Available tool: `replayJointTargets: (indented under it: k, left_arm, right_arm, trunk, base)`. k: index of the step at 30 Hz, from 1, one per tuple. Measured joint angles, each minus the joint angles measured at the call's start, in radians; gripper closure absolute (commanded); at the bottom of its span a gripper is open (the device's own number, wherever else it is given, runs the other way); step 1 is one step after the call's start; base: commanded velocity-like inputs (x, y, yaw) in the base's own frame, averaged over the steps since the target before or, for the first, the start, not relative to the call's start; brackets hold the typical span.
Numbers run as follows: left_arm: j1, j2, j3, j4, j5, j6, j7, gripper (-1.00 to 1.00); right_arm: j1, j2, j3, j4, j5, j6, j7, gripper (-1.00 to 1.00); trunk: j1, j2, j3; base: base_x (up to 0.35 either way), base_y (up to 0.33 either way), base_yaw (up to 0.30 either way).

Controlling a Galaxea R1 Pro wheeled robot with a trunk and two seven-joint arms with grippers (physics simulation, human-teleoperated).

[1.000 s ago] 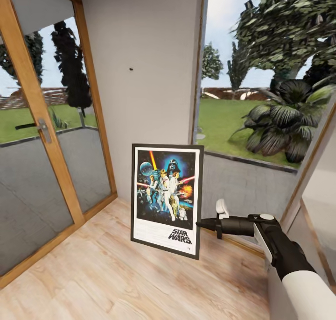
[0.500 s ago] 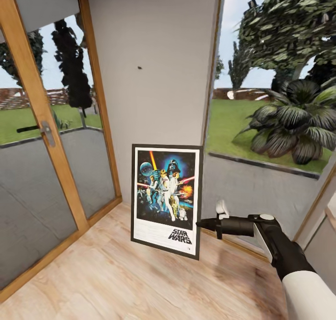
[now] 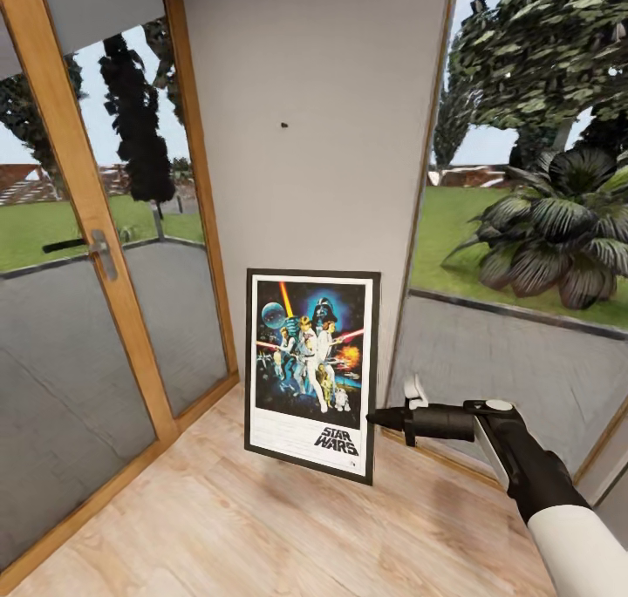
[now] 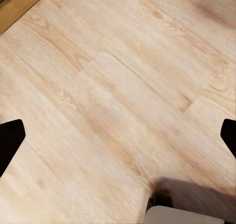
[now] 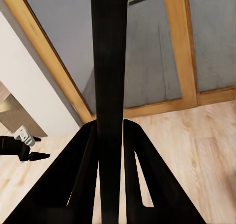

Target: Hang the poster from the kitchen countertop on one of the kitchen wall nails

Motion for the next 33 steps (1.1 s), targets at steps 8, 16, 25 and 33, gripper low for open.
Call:
replayJointTargets:
  k: [8, 16, 25, 33]
  left_arm:
    - [0.0, 0.0, 0.0, 0.0, 0.0, 0.0, 0.0, -1.0]
    - [0.0, 0.0, 0.001, 0.0, 0.0, 0.0, 0.0, -1.0]
    - [0.0, 0.0, 0.0, 0.001, 0.0, 0.0, 0.0, -1.0]
    - [0.0, 0.0, 0.001, 0.002, 0.0, -0.001, 0.0, -1.0]
  right_arm:
    - [0.0, 0.0, 0.0, 0.0, 0.0, 0.0, 0.0, 1.0]
    - [0.0, 0.0, 0.0, 0.0, 0.0, 0.0, 0.0, 1.0]
    - [0.0, 0.0, 0.0, 0.0, 0.0, 0.0, 0.0, 1.0]
    - [0.0, 0.0, 0.0, 0.0, -0.001, 0.001, 0.002, 1.0]
  trunk:
    - [0.0, 0.0, 0.0]
    - [0.0, 0.0, 0.0]
    - [0.0, 0.0, 0.0]
    - [0.0, 0.0, 0.007]
  base:
    - [0.144, 0.318, 0.0]
    - [0.133, 0.321, 0.0]
    - [0.13, 0.322, -0.011]
    - [0.13, 0.322, -0.185]
